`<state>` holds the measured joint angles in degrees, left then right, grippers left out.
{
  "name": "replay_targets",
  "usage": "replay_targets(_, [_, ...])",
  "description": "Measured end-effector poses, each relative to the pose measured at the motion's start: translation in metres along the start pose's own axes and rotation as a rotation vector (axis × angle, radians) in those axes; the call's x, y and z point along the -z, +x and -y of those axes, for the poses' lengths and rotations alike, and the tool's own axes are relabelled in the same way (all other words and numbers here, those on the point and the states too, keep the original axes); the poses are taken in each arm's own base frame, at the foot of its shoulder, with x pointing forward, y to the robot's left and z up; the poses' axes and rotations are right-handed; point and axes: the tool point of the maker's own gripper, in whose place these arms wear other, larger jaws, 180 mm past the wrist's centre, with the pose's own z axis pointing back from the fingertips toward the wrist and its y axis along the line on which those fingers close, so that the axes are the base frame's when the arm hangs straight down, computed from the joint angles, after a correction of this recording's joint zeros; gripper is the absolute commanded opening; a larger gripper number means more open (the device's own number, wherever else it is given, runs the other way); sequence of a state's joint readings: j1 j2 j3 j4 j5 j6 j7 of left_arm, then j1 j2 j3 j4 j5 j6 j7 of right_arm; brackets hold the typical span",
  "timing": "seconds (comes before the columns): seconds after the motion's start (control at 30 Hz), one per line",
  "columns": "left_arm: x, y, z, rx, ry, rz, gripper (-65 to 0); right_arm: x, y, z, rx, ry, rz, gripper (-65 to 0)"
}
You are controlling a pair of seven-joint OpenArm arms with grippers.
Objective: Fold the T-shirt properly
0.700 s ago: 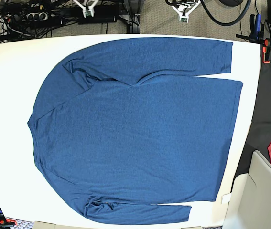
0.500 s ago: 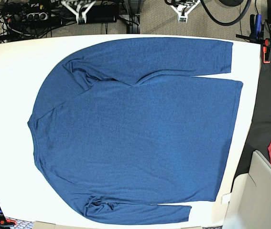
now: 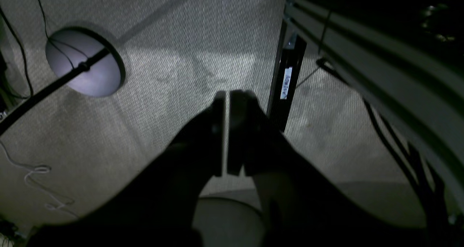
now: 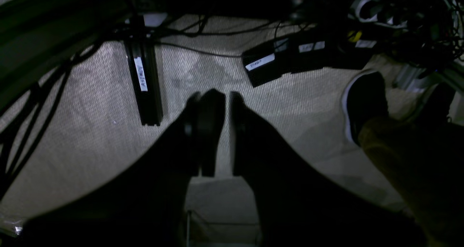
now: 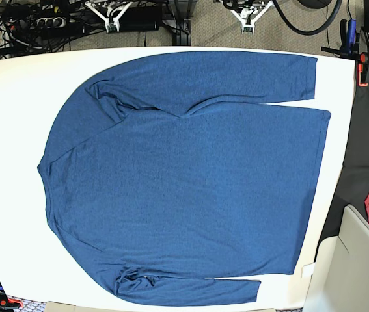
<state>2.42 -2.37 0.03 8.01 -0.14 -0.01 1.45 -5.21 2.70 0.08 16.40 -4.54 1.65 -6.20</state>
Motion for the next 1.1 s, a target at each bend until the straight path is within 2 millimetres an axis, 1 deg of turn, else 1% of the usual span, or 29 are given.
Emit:
replay_targets(0.1, [0.0,0.001,-0.009,0.002,0.013,0.001,-65.0,0.0,-0.003,0.0,0.0,0.001,-0.005,-60.7])
replay_targets(0.2, [-0.001,0.002,-0.027,0.005,0.041,0.006,-65.0,-0.002,-0.011,0.001,-0.002,-0.001,-0.009,-60.6])
replay_targets(0.23, [-0.001,-0.001,-0.032,0.006,0.049,0.006,-65.0,-0.003,-0.014,0.003,-0.004,-0.005,-0.01,-60.6])
replay_targets(0.3, [-0.003,-0.004,-0.047,0.011,0.071,0.008,-65.0,-0.004,-0.018,0.014,-0.011,-0.017,-0.005,-60.6])
replay_targets(0.47, [-0.014,-0.016,-0.082,0.04,0.126,0.052,-65.0,-0.011,-0.018,0.051,-0.034,-0.083,0.025,-60.7])
replay_targets(0.57, [-0.023,-0.022,-0.104,0.064,0.16,0.076,-65.0,-0.015,-0.02,0.063,-0.047,-0.098,0.036,-60.7])
replay_targets(0.63, [-0.028,-0.029,-0.114,0.077,0.175,0.076,-65.0,-0.02,-0.023,0.071,-0.061,-0.11,0.049,-60.7])
replay_targets(0.67, [-0.031,-0.031,-0.118,0.085,0.181,0.085,-65.0,-0.023,-0.025,0.078,-0.069,-0.123,0.055,-60.7])
replay_targets(0.7, [-0.034,-0.037,-0.122,0.092,0.186,0.078,-65.0,-0.027,-0.028,0.086,-0.08,-0.135,0.058,-60.7])
replay_targets(0.8, [-0.046,-0.046,-0.125,0.119,0.188,0.105,-65.0,-0.04,-0.027,0.11,-0.119,-0.176,0.09,-60.7])
replay_targets(0.87, [-0.058,-0.048,-0.126,0.125,0.191,0.137,-65.0,-0.049,-0.019,0.119,-0.138,-0.196,0.131,-60.7])
replay_targets(1.0, [-0.086,-0.034,-0.13,0.075,0.181,0.216,-65.0,-0.07,-0.002,0.118,-0.184,-0.191,0.223,-60.7])
replay_targets(1.03, [-0.093,-0.032,-0.132,0.045,0.179,0.219,-65.0,-0.076,0.001,0.119,-0.185,-0.191,0.239,-60.7])
replay_targets(1.1, [-0.113,-0.018,-0.143,-0.031,0.195,0.273,-65.0,-0.09,0.003,0.123,-0.169,-0.188,0.273,-60.7])
